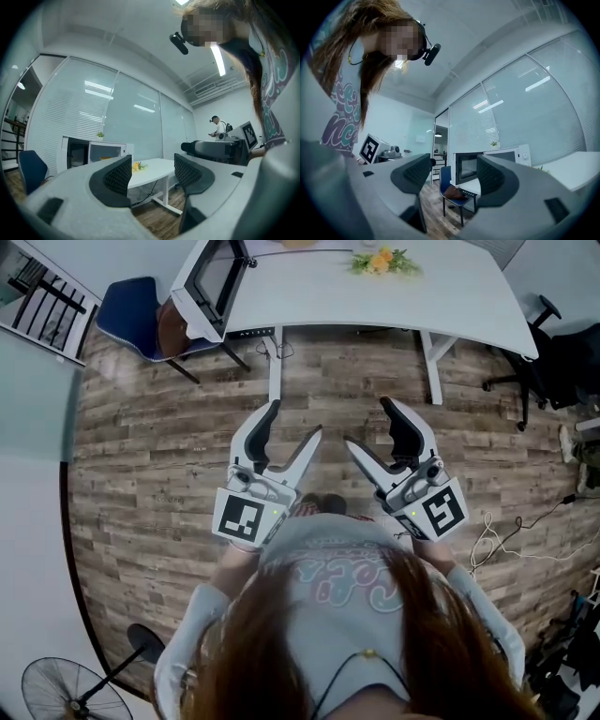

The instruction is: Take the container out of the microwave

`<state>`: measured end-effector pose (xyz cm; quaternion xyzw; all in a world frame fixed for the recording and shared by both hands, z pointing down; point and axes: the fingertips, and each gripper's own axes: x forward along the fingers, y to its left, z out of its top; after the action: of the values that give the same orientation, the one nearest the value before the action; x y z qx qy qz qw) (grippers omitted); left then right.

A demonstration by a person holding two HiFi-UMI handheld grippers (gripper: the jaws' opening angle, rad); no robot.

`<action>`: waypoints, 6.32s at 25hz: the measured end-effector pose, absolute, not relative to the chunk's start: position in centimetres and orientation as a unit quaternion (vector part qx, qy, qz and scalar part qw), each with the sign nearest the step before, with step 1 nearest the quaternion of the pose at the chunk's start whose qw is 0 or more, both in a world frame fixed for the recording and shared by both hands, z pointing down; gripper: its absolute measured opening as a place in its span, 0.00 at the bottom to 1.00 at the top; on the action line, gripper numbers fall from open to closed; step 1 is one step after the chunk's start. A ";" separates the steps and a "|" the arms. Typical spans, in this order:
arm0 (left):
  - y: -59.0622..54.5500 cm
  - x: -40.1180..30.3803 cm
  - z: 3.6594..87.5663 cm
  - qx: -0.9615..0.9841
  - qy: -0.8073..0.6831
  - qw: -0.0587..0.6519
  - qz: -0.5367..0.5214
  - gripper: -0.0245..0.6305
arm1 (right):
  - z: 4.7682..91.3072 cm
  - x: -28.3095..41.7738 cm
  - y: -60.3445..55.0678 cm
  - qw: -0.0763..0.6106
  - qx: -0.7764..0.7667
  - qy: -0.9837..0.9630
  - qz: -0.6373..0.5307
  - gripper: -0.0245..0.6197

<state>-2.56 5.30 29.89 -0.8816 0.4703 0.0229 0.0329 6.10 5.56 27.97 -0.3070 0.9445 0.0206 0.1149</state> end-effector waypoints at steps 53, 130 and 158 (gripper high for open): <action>-4.3 -1.9 31.7 -0.878 0.477 0.024 0.024 0.43 | 30.3 6.1 -4.5 0.111 -0.309 0.944 0.014 0.50; -40.3 -11.0 32.5 -0.891 0.453 -0.006 0.020 0.43 | 31.1 -2.9 -39.7 0.082 -0.333 0.939 -0.004 0.50; -49.1 -11.4 36.7 -0.861 0.507 -0.047 -0.010 0.43 | 36.5 -3.8 -50.8 0.023 -0.292 0.956 -0.024 0.50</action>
<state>-11.38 -49.10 36.66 -0.8606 0.5069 -0.0097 -0.0474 -3.80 -50.82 36.49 -0.2924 0.9557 -0.0239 0.0229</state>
